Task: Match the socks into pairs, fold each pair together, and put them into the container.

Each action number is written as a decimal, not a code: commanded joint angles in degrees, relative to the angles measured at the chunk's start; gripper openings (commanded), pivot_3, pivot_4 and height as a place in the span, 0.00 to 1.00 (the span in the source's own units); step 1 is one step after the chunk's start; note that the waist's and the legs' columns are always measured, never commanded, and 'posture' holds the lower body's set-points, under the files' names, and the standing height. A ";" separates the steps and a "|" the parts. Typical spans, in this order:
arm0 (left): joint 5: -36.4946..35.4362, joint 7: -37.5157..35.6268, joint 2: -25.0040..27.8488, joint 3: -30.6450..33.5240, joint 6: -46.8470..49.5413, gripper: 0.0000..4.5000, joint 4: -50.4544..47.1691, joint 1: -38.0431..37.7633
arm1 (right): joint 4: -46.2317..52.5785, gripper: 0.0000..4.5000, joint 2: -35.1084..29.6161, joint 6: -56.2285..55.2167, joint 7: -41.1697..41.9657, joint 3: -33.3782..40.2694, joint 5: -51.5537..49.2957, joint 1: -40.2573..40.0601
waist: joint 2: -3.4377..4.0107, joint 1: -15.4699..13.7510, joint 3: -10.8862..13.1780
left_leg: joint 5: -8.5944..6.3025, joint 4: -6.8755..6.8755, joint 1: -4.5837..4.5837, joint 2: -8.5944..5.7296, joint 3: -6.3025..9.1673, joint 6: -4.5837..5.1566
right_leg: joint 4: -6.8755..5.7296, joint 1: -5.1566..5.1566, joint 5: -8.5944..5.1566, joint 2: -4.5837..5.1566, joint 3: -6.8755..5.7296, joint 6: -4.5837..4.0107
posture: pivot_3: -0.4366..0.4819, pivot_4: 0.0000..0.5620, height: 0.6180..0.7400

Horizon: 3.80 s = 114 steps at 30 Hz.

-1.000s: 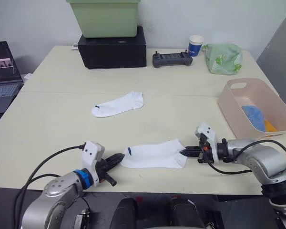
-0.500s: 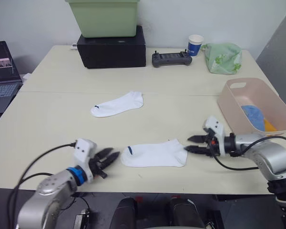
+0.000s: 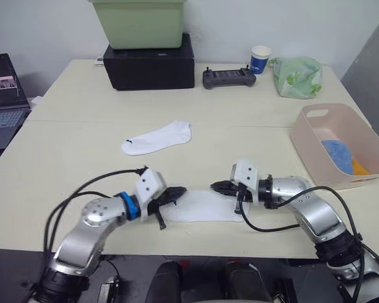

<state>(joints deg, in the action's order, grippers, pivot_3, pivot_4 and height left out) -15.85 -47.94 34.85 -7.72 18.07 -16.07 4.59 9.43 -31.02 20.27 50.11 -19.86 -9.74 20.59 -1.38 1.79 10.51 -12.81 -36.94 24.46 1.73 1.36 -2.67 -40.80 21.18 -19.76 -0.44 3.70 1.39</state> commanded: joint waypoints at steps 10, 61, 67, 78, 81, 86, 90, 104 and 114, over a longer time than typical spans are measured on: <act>-0.74 -2.53 3.27 6.69 -5.76 0.01 6.92 -2.33 | -0.28 0.00 -8.54 -7.64 5.17 11.24 -3.43 -9.98 | 0.02 0.08 -0.02 | 0.00 -0.01 -0.12 0.06 0.10 0.01 | -0.11 -0.12 0.01 0.02 -0.01 -0.01 | 0.48 0.27 1.00; -5.70 14.57 -4.41 28.36 -5.10 0.99 6.68 -10.38 | -5.36 1.00 -3.29 -5.12 -9.76 23.26 -3.79 -4.96 | -0.03 0.05 -0.03 | 0.00 0.00 -0.20 0.05 0.07 0.01 | -0.08 -0.23 0.00 0.06 0.02 -0.01 | 0.48 0.27 1.00; 0.24 13.77 -2.99 20.56 -6.86 0.99 13.29 0.49 | 2.74 1.00 -1.57 2.86 -6.88 20.30 -8.51 -2.39 | -0.03 -0.04 -0.03 | 0.00 -0.01 -0.20 0.01 0.09 0.00 | -0.11 -0.23 0.00 0.05 -0.01 -0.01 | 0.48 0.27 1.00; 13.25 11.05 -6.51 5.67 -14.04 0.99 49.93 30.38 | 12.49 1.00 2.40 12.98 -8.26 14.95 -12.36 2.08 | -0.04 -0.10 -0.03 | 0.00 -0.06 0.00 -0.05 0.10 0.00 | -0.11 -0.05 0.01 -0.04 -0.30 0.00 | 0.48 0.27 1.00; 14.28 10.86 -6.95 5.13 -15.55 0.99 56.29 33.85 | 12.39 1.00 2.32 13.06 -8.76 14.98 -11.98 2.43 | -0.03 -0.11 -0.04 | 0.00 -0.05 0.04 -0.06 0.10 0.01 | -0.15 0.01 0.01 -0.04 -0.30 0.00 | 0.48 0.27 1.00; 14.11 10.90 -7.61 5.89 -17.40 0.80 61.61 37.17 | 12.98 1.00 2.30 13.47 -9.82 15.41 -12.24 1.95 | -0.03 -0.08 -0.04 | 0.01 -0.09 0.02 -0.05 0.14 0.00 | -0.26 -0.01 0.01 -0.04 -0.37 0.00 | 0.48 0.27 1.00; 13.22 8.83 -8.46 6.19 -17.94 0.54 63.84 39.51 | 14.08 1.00 2.15 13.67 -10.73 15.96 -12.38 0.88 | -0.03 -0.05 -0.04 | 0.01 -0.09 0.02 -0.04 0.17 0.00 | -0.27 0.00 0.01 -0.04 -0.42 0.00 | 0.48 0.27 1.00; 10.24 -1.75 -10.11 4.06 -14.53 0.01 51.38 35.55 | 12.24 1.00 1.13 12.25 -9.92 16.93 -12.43 0.32 | -0.03 0.00 -0.04 | 0.02 -0.08 0.06 -0.03 0.14 -0.01 | -0.20 0.02 0.01 -0.04 -0.39 0.00 | 0.48 0.27 1.00; 8.57 -9.49 -7.15 -5.75 1.59 0.01 15.59 19.15 | 5.97 1.00 -1.73 11.05 -8.40 18.62 -11.42 0.54 | -0.01 0.22 -0.04 | 0.02 -0.06 0.03 0.04 0.12 -0.01 | -0.22 0.03 0.01 -0.02 -0.03 0.00 | 0.48 0.27 1.00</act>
<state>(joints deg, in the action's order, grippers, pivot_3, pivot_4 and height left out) -7.19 -57.06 26.82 -12.81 18.72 3.92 24.44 15.04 -32.52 31.94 41.33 -2.47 -21.31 20.66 -1.39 2.01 10.47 -12.79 -36.99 24.48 1.78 1.47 -2.67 -41.02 21.21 -19.75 -0.46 3.68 1.39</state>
